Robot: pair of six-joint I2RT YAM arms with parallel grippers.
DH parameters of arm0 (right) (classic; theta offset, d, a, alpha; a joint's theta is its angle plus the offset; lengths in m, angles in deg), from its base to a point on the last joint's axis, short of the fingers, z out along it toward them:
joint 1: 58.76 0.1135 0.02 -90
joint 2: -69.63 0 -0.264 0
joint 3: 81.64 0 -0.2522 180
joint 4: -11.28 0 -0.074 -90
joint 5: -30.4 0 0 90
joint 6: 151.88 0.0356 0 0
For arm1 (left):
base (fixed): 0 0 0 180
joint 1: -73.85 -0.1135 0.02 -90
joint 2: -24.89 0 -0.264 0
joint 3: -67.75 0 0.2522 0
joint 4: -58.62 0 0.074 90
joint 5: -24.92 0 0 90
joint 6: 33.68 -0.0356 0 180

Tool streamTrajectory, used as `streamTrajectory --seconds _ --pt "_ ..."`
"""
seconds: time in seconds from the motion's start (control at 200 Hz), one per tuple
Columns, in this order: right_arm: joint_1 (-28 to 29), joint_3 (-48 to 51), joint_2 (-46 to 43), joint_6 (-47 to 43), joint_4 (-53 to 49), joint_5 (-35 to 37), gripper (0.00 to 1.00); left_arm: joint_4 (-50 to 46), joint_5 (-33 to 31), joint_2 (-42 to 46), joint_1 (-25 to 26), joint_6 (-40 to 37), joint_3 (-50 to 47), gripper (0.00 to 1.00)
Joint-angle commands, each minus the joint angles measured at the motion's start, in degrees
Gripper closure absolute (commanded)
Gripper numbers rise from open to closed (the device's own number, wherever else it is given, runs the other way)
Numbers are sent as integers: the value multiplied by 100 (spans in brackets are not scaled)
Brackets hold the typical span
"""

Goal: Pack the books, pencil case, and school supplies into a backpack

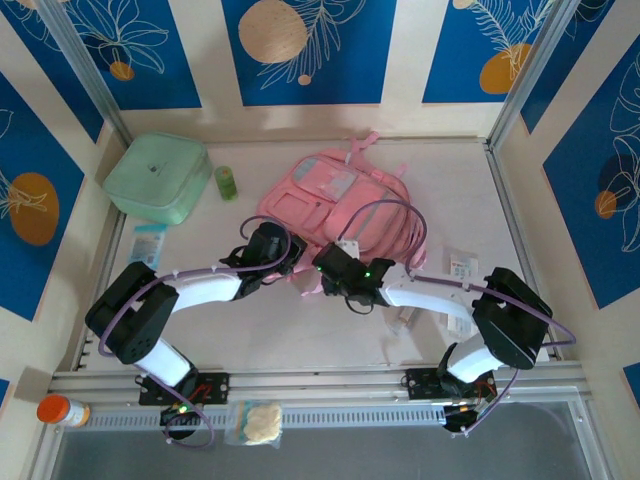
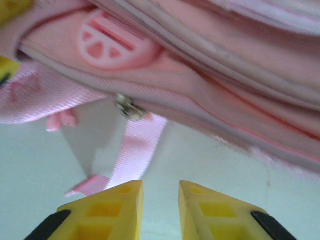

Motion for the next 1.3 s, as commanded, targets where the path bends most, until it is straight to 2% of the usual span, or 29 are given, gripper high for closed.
streamTrajectory --seconds 0.0,0.13,0.375,0.535,0.735,0.85,1.05,1.171,1.296 --pt "-131 9 44 -436 838 -219 71 304 2 174 -54 -65 192 100" --pt "-43 -193 391 -585 847 196 69 224 -42 239 -56 -121 200 100" --pt "88 176 678 -345 1406 873 64 219 -33 231 -56 -113 205 100" --pt "89 389 731 -890 2243 930 62 196 -42 239 -56 -126 204 100" --pt "43 229 859 -1136 2404 1172 60 171 -42 246 -51 -140 224 100" --pt "63 236 789 -1346 2585 1275 62 166 -53 255 -54 -129 201 100" --pt "80 495 651 -1628 2970 1165 73 145 -64 248 -54 -167 227 100" --pt "69 360 611 -1500 2630 1318 77 162 -94 242 -55 -149 196 100" --pt "132 169 673 -1362 2211 1431 87 145 -185 271 -58 -154 168 100"
